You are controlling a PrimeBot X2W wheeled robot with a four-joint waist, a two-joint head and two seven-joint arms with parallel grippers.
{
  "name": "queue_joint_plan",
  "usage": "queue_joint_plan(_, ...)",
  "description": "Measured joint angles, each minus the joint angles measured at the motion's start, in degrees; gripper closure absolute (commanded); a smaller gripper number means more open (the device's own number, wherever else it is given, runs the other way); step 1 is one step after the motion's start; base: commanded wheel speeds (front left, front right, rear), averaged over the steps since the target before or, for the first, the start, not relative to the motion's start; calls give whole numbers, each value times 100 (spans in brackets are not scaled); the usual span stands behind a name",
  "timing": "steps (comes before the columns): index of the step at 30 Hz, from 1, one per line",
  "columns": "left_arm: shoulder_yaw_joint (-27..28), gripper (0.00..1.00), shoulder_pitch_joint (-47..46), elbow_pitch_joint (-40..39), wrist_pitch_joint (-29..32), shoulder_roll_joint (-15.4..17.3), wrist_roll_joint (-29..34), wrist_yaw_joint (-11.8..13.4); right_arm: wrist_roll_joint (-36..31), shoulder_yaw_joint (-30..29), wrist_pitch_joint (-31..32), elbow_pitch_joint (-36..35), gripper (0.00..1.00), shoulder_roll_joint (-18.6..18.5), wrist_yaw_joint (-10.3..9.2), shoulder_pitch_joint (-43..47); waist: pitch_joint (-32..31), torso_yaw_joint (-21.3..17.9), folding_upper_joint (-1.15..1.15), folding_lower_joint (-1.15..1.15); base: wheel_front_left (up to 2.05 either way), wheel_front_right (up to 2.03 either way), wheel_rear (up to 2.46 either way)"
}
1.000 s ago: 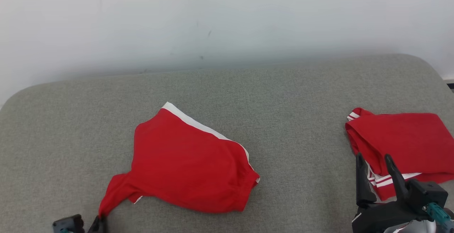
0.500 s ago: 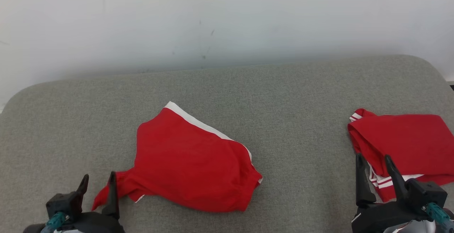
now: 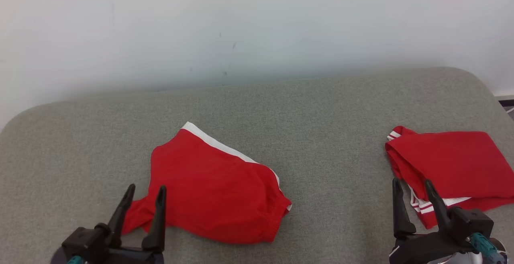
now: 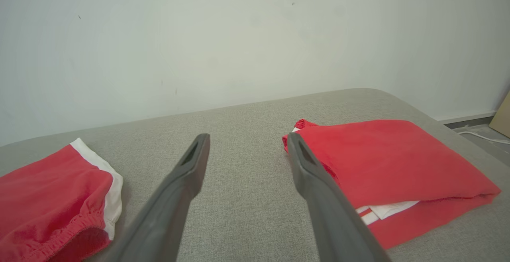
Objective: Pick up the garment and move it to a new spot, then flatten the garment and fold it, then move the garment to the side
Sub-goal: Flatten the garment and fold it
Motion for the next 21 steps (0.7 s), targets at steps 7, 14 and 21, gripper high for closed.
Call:
queue_joint_plan(7, -21, 0, 187, -405, -16, -98, -276, -343, 1, 64, -43, -22, 0, 1, 0, -1, -26, -45, 0, 0, 0, 0, 0)
queue_joint_plan(14, -75, 0, 259, -597, -16, 55, -226, -412, 8, 134, -52, -22, 0, 7, 1, -2, -4, -52, 0, 0, 0, 0, 0)
queue_joint_plan(21, -216, 0, -66, -383, 636, 410, -138, -612, 8, 261, -52, -112, 0, 19, 9, -34, 125, -139, 0, 0, 0, 0, 0)
